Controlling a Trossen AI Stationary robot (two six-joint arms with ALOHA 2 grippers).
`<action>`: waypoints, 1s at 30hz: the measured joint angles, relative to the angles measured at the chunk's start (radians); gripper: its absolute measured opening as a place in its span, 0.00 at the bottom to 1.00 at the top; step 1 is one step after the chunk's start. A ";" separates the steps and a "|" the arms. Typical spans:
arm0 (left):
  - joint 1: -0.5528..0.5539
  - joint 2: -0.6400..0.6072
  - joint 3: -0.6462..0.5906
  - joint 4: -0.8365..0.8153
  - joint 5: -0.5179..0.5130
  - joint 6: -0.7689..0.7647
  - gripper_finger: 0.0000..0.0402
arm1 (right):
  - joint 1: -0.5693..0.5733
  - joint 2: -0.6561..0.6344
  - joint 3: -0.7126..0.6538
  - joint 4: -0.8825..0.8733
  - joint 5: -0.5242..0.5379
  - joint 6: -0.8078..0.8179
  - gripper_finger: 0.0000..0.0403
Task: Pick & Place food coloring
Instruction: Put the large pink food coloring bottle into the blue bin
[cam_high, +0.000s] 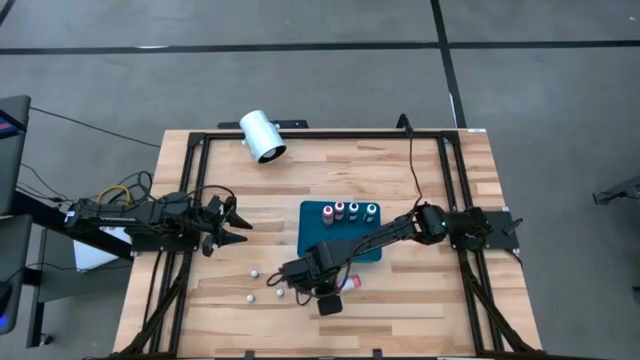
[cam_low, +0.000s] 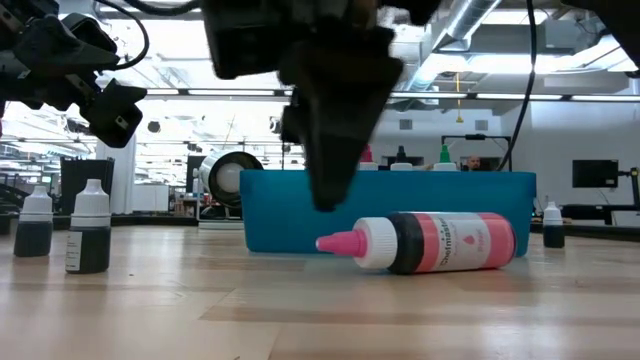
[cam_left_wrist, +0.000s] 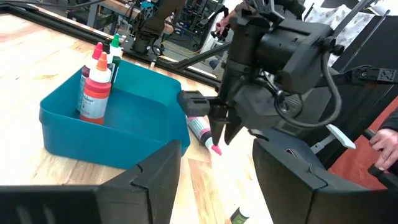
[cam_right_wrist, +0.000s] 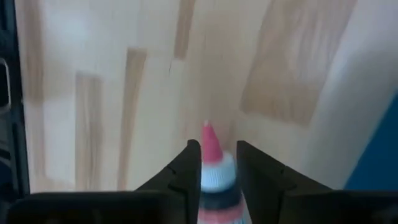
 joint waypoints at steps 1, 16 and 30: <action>0.000 0.000 0.000 0.000 0.000 0.000 0.48 | 0.000 0.000 0.003 -0.023 0.000 -0.003 0.24; 0.000 0.000 0.000 0.000 0.000 0.010 0.48 | 0.010 0.000 0.005 -0.121 -0.001 0.011 0.37; 0.000 0.000 0.000 0.000 0.001 0.004 0.48 | 0.009 0.000 -0.037 -0.095 0.010 -0.024 0.40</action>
